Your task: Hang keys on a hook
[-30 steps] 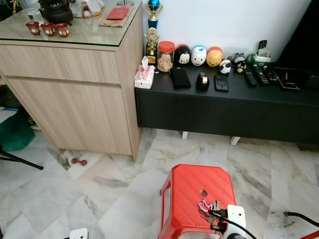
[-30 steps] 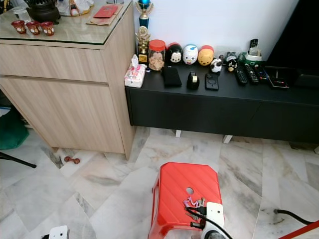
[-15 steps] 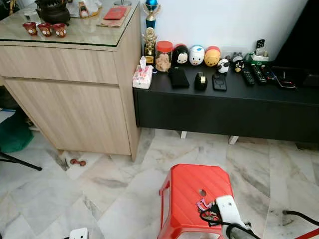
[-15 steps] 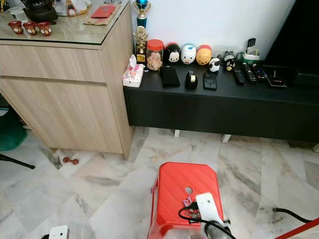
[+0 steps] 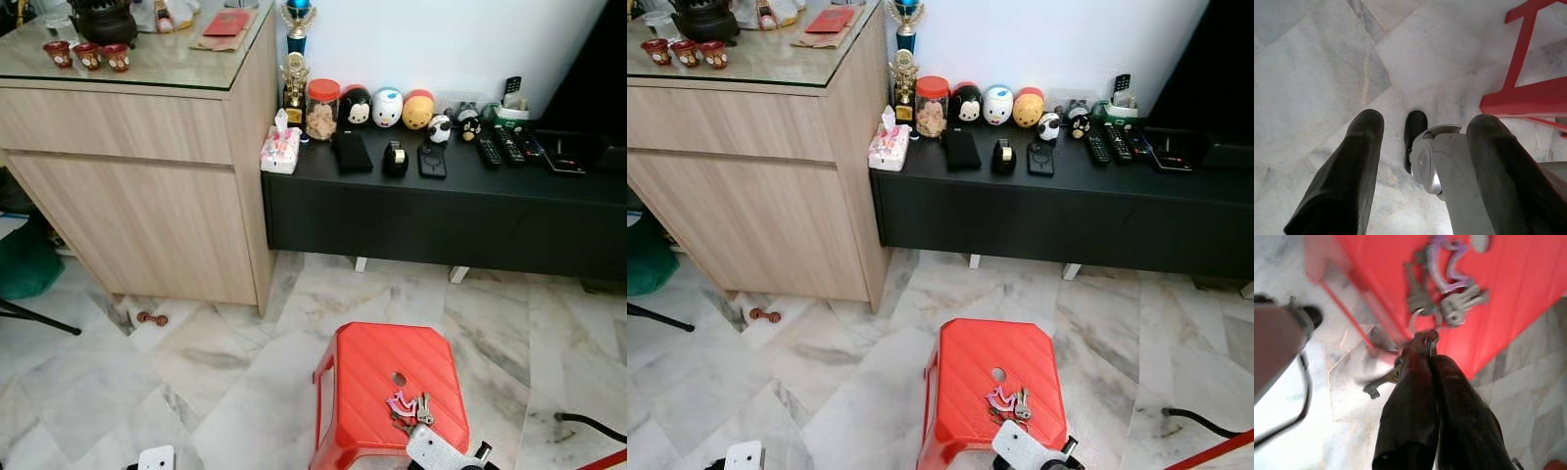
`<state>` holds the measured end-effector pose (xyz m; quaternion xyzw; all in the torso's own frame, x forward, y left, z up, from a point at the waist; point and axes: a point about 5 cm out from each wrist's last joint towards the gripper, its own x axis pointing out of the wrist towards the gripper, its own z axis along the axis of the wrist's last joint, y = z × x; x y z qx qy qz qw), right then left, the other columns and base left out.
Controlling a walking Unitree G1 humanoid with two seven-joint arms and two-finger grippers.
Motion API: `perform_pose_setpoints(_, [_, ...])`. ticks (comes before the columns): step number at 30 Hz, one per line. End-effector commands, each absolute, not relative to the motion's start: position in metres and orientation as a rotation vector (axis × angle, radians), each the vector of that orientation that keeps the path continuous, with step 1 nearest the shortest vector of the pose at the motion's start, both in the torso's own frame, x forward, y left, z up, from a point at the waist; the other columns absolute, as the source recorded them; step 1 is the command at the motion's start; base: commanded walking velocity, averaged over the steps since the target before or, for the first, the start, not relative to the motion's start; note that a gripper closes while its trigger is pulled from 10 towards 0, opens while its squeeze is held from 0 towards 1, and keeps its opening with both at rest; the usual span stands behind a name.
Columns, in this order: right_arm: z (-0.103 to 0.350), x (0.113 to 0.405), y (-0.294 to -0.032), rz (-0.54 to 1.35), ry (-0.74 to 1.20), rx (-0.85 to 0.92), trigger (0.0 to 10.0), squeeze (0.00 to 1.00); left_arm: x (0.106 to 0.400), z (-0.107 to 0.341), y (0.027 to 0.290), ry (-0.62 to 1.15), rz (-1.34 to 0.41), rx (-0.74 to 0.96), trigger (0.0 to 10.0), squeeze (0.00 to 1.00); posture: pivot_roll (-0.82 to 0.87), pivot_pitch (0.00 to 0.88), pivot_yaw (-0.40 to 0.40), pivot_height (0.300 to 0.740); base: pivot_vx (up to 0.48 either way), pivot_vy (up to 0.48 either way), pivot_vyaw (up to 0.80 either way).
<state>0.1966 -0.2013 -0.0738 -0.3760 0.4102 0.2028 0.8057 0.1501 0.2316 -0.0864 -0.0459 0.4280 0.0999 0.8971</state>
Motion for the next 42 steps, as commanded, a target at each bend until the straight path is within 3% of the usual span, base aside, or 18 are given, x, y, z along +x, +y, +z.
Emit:
perform_pose_setpoints(1, [-0.065, 0.210, -0.204, 0.385, 0.825, -0.788, 10.0, 0.00, 0.145, -0.090, 0.229, 0.913, 0.201, -0.105, 10.0, 0.00, 0.12, 0.071, -0.072, 0.740, 0.000, 0.000, 0.00])
perform_pose_setpoints(6, [-0.047, 0.235, -0.202, 0.263, 0.690, -0.647, 10.0, 0.00, 0.145, -0.090, 0.228, 0.911, 0.201, -0.107, 10.0, 0.00, 0.13, 0.068, -0.076, 0.740, 0.000, 0.000, 0.00])
perform_pose_setpoints(12, [-0.043, 0.241, -0.196, -0.002, 0.639, -0.037, 10.0, 0.00, 0.145, -0.090, 0.226, 0.913, 0.198, -0.108, 10.0, 0.00, 0.13, 0.066, -0.078, 0.740, 0.000, 0.000, 0.00])
perform_pose_setpoints(15, [-0.045, 0.238, -0.195, -0.090, 0.638, 0.096, 10.0, 0.00, 0.145, -0.090, 0.226, 0.912, 0.197, -0.107, 10.0, 0.00, 0.13, 0.067, -0.077, 0.740, 0.000, 0.000, 0.00])
perform_pose_setpoints(22, [-0.053, 0.229, -0.183, -0.112, 0.650, 0.121, 10.0, 0.00, 0.146, -0.090, 0.225, 0.903, 0.197, -0.106, 10.0, 0.00, 0.13, 0.068, -0.073, 0.740, 0.000, 0.000, 0.00])
perform_pose_setpoints(28, [-0.071, 0.204, -0.183, -0.184, 0.784, 0.204, 10.0, 0.00, 0.146, -0.090, 0.224, 0.903, 0.192, -0.102, 10.0, 0.00, 0.12, 0.064, -0.076, 0.740, 0.000, 0.000, 0.00])
perform_pose_setpoints(42, [-0.080, 0.190, -0.184, -0.153, 0.872, 0.163, 10.0, 0.00, 0.147, -0.090, 0.224, 0.902, 0.189, -0.080, 10.0, 0.00, 0.13, 0.049, -0.074, 0.740, 0.000, 0.000, 0.00])
